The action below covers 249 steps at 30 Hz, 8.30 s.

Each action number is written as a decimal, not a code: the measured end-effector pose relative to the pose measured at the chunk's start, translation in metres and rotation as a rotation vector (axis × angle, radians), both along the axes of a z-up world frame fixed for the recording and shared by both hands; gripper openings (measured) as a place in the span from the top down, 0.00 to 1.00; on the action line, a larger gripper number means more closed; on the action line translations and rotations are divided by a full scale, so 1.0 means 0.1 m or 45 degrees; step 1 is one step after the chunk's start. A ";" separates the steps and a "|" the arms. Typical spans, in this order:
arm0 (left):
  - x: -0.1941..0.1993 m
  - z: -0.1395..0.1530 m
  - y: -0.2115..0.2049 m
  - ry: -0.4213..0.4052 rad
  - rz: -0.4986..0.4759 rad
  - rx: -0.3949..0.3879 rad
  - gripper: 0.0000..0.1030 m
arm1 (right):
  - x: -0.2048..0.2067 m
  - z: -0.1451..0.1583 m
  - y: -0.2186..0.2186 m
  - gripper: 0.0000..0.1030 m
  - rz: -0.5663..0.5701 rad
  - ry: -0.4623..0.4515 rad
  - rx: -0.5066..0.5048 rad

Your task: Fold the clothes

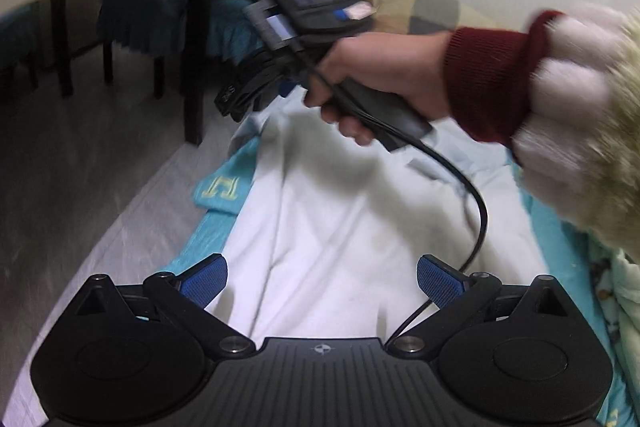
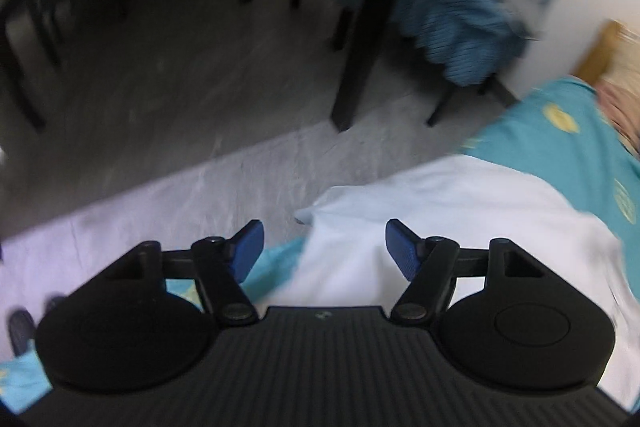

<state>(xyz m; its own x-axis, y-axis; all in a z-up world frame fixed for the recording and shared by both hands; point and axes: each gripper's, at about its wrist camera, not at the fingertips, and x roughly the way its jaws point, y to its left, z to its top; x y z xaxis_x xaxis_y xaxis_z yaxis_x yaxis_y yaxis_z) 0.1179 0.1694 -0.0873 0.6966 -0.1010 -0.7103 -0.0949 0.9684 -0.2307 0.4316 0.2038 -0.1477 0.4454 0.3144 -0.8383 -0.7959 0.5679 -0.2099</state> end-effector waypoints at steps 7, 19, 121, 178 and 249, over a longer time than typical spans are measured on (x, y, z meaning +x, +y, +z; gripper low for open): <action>0.13 -0.20 -0.01 0.061 -0.015 -0.010 0.01 | 0.18 -0.71 0.57 0.63 0.168 -0.079 -0.326; 0.01 -0.09 0.02 -0.032 0.124 -0.031 0.02 | 0.37 0.43 -0.38 0.96 -0.405 -0.276 0.310; 2.66 0.23 -1.66 -0.509 -0.394 0.376 0.97 | -2.27 0.24 -4.23 0.33 -1.277 0.022 0.761; 1.00 0.40 0.08 0.017 -0.454 0.110 0.33 | -2.26 0.06 -4.09 0.33 -1.184 0.154 0.732; 0.12 -0.40 -0.19 0.533 -0.265 0.043 0.22 | -3.01 -0.05 -4.55 0.33 -1.433 0.537 0.843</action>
